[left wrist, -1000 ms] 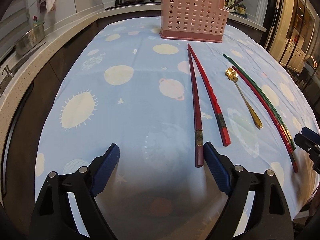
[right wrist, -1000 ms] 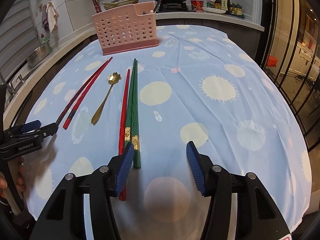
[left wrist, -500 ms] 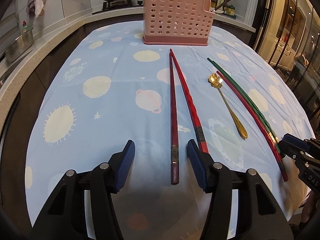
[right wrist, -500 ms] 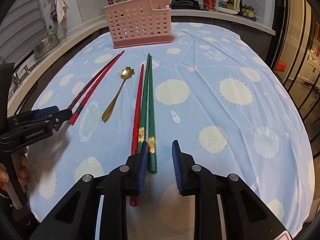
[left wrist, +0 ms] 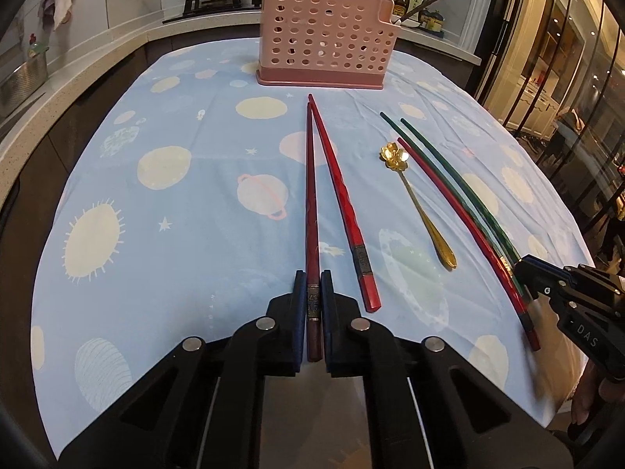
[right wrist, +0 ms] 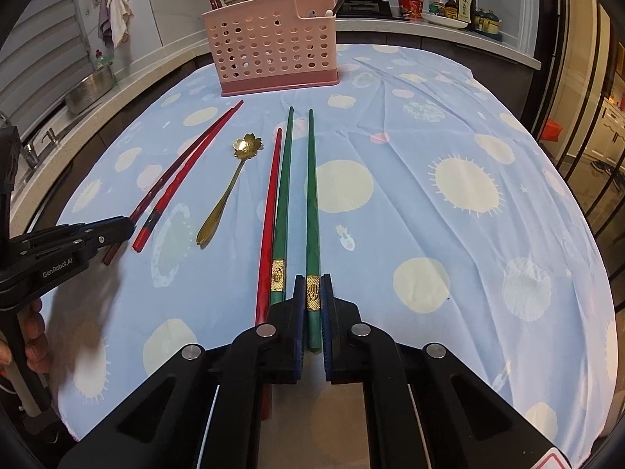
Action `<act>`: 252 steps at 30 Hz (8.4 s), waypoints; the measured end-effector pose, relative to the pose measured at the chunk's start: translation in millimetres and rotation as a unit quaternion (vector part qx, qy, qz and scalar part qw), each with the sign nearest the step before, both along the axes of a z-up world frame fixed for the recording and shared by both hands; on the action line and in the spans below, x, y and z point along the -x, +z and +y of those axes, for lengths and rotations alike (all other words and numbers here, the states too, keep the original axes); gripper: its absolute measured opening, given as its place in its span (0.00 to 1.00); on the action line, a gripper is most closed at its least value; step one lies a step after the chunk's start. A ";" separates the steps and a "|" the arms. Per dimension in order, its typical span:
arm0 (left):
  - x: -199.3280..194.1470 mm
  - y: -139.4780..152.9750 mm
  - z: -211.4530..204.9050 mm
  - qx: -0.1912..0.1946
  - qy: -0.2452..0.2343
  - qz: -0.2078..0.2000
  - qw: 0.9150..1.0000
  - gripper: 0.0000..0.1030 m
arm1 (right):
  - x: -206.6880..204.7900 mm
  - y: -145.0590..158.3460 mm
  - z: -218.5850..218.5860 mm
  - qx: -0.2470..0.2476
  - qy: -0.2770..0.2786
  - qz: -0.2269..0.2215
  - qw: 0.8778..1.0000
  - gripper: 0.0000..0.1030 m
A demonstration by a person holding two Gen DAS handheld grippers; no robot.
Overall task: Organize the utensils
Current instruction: 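Grasp a dark red chopstick with the left tool while the right tool grasps a green gold-banded chopstick, then lift both chopsticks and lower them into the pink holder, then open both tools to release the chopsticks into the holder, then move both open tools back over the remaining red chopsticks, then grasp a red chopstick with the right tool while the left tool grasps another red chopstick, then lift both red chopsticks and lower them into the pink holder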
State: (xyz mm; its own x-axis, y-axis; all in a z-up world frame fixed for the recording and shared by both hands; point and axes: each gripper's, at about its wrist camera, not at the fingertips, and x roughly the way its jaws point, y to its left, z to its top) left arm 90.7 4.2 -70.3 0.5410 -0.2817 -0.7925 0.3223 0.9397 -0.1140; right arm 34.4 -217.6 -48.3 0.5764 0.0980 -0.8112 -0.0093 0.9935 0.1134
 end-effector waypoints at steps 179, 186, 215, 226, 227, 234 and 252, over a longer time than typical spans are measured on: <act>-2.6 0.1 -22.8 0.017 -0.018 0.010 1.000 0.07 | 31.0 0.8 7.7 -0.034 0.011 -0.013 0.999 0.06; 16.3 15.1 -17.4 0.030 -0.019 0.002 0.999 0.07 | 35.9 20.2 6.4 -0.039 0.013 -0.036 0.998 0.06; -22.4 188.0 -7.8 0.086 -0.028 -0.204 0.975 0.07 | -36.9 184.8 -3.2 -0.060 0.034 -0.231 0.970 0.06; -75.5 243.2 -11.9 0.094 -0.023 -0.256 0.962 0.07 | -104.7 242.0 -7.6 -0.073 0.035 -0.289 0.954 0.06; -82.1 250.2 -12.3 0.096 -0.022 -0.261 0.960 0.07 | -112.3 247.9 -8.7 -0.076 0.034 -0.293 0.953 0.06; -127.5 295.8 -20.2 0.093 -0.018 -0.295 0.951 0.07 | -180.9 286.7 -16.8 -0.102 0.018 -0.317 0.943 0.06; -217.9 298.8 -29.0 0.084 -0.013 -0.285 0.955 0.07 | -294.2 272.5 4.5 -0.088 0.004 -0.295 0.951 0.06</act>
